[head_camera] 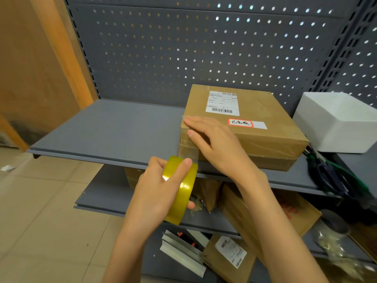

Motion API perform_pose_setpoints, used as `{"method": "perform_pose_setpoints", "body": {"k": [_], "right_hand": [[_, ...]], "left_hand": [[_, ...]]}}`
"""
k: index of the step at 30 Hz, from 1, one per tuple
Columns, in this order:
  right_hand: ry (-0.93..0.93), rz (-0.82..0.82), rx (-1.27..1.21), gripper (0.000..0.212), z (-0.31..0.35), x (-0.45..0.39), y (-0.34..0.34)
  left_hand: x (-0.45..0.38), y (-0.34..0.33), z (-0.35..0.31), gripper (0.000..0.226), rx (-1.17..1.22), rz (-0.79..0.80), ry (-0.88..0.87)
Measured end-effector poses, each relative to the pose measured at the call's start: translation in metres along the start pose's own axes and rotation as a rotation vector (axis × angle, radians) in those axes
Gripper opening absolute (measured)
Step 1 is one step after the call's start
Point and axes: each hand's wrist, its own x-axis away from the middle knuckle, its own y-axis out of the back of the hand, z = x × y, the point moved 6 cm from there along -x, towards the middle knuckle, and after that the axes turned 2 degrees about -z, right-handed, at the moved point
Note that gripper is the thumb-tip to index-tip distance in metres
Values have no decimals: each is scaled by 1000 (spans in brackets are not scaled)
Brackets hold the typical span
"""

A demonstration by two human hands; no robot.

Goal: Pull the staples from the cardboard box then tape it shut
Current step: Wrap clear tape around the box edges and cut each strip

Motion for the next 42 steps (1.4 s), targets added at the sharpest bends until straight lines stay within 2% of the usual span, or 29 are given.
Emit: {"method": "perform_pose_setpoints", "body": {"k": [5,9,14,19,29,32,37,42], "right_hand": [[30,-39,42,38,1,1,-1],[63,-78,176,44,2,2,-6],[84,-80,253,56,4,2,-9],[70,-43,251,49,4,1,-8],[58,1,263,40,8,1,-3],[57,-4,267,39,9,2,-2],[46,-2,274,40,8,0,-2],[42,-2,281,40,9,0,-2]], "left_hand": [[1,3,0,31,87,-13,14],[2,3,-5,38,144,11,-16],[3,0,-8,22,166,55,-48],[3,1,-7,12,183,59,-78],[6,-1,-9,11,162,63,-97],[7,-1,-11,14,163,53,-110],[7,-3,-11,35,184,45,-79],[6,-2,-10,34,180,47,-66]]}}
